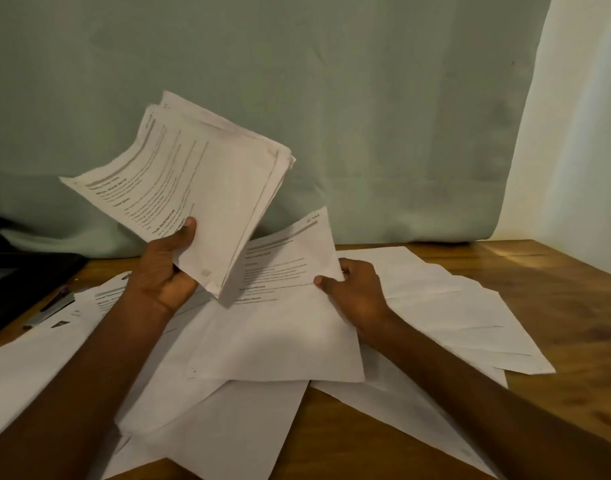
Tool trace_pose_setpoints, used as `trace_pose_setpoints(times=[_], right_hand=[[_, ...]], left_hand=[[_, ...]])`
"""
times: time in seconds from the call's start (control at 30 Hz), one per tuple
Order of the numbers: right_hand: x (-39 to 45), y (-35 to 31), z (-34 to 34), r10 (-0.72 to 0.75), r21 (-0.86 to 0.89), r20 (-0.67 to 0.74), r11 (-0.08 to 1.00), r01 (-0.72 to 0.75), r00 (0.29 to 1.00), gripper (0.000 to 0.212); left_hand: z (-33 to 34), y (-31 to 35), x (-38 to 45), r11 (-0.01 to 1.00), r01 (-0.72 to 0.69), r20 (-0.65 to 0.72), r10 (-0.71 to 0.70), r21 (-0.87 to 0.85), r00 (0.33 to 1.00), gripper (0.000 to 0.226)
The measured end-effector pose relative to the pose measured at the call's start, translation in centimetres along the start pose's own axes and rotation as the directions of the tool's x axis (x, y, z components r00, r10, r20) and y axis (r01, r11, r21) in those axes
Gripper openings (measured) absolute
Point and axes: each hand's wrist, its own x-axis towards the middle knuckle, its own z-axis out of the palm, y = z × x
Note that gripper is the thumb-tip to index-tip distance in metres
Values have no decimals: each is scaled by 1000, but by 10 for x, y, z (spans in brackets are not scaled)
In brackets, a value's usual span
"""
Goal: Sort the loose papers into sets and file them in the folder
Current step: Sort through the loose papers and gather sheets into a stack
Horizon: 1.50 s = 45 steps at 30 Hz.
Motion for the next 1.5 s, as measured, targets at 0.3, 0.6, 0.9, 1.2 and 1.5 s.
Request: trace_pose_setpoints(times=[0.3,0.6,0.9,1.2,1.5], right_hand=[[-9,-48,-32,-764,-414,-329,645,642,555,38],[-35,-29,36,-752,-561,559,-34,827,348,53],[-50,-21,49,-309,-111,861,660,743,404,57],[4,-5,-19,-472,-559,48,717,415,880,18],[-6,-5,-13,-140,-480,350,822,306,926,27]], left_hand=[[2,8,2,981,-115,84,129,-155,988,70],[-11,75,-8,998,-62,-112,63,12,992,52],[-13,59,-5,990,65,-232,-36,121,972,28],[8,-8,-7,914,263,-309,-165,309,936,30],[10,-18,-13,912,320,-390,-206,256,898,28]])
